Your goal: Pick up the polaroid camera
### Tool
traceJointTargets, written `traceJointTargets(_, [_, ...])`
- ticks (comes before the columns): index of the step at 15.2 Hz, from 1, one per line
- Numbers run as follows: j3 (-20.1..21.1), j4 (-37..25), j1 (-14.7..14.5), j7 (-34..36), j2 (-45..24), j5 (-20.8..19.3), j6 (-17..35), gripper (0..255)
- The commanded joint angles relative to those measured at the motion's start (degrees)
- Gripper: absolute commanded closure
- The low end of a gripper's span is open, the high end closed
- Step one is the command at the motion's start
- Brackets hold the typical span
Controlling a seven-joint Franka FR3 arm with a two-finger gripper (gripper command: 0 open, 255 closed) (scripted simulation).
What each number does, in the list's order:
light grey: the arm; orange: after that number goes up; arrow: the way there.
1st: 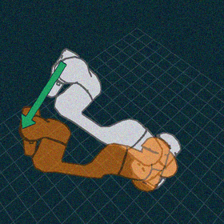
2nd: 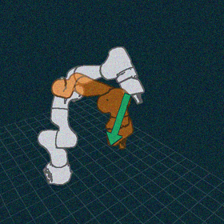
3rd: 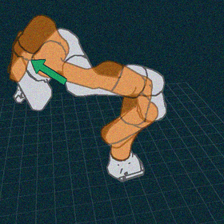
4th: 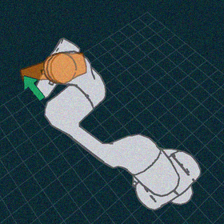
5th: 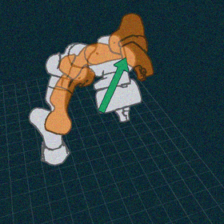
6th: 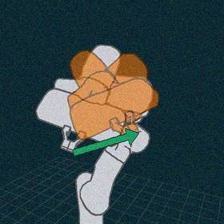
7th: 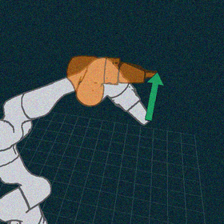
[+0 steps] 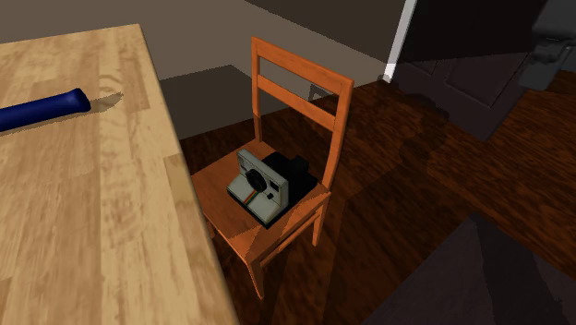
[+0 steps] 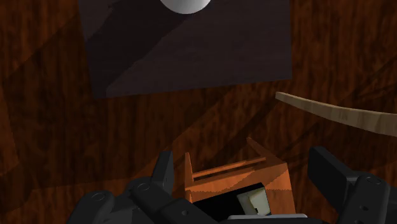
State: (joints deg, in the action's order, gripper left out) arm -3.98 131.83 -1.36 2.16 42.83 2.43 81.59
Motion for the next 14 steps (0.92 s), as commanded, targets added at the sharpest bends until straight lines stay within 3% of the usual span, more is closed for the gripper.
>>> traceJointTargets(1, [0.0, 0.0, 0.0, 0.0, 0.0, 0.0, 0.0, 0])
traceJointTargets(14, [2.7, 1.3, -2.4, -0.1, -20.7, 1.4, 24.0, 0])
